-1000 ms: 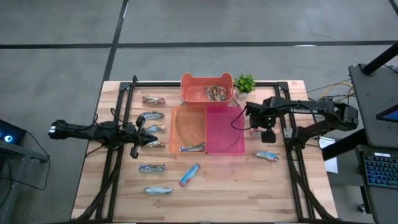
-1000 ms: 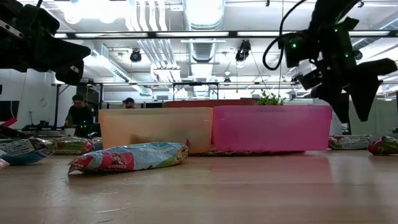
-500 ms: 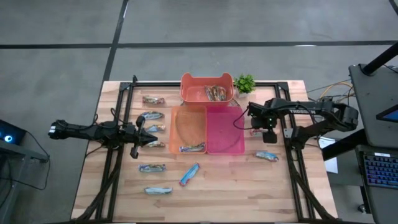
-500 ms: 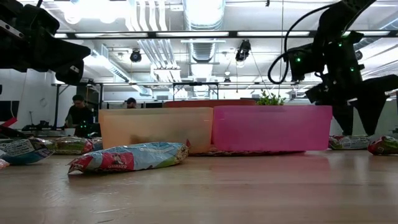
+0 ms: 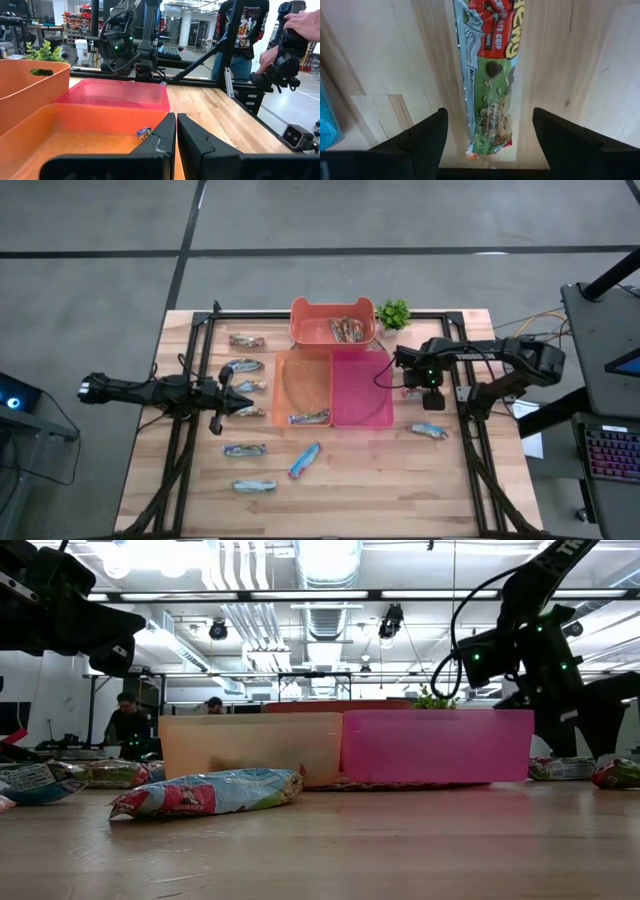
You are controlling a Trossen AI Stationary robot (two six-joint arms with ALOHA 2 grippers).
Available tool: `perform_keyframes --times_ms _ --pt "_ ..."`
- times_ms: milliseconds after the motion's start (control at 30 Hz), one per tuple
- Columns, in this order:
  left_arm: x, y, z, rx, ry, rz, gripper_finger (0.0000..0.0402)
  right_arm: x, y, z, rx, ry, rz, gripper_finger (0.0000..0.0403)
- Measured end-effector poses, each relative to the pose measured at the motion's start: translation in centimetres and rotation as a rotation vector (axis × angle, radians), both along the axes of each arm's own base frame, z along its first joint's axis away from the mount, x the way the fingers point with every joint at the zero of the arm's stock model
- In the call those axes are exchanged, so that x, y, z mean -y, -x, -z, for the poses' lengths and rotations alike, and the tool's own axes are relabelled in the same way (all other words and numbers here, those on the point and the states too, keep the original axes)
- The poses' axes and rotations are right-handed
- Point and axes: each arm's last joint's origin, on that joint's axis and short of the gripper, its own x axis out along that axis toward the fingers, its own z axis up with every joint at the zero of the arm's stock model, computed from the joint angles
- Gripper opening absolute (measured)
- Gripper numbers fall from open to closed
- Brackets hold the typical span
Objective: Pick and place Granola Bars by type
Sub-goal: Put the red granola bar into the pink bin
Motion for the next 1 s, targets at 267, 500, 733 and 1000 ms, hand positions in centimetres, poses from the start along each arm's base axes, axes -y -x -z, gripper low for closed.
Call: perform_keyframes --times_ms 267,500,733,1000 --pt "0.0 0.0 0.0 0.0 0.0 0.0 0.0 0.0 0.0 0.1 -0.003 0.0 -0.005 0.0207" --pt "0.0 0.0 0.0 0.0 0.0 0.0 0.0 0.0 -0.1 0.2 0.006 0.001 -0.016 0.0091" --pt "0.0 0.0 0.0 0.0 0.0 0.0 0.0 0.1 -0.2 0.1 0.012 -0.003 -0.033 0.0015" --pt "0.0 0.0 0.0 0.0 0.0 -0.001 0.0 0.7 -1.3 -2.7 0.017 0.027 -0.028 0.0009"
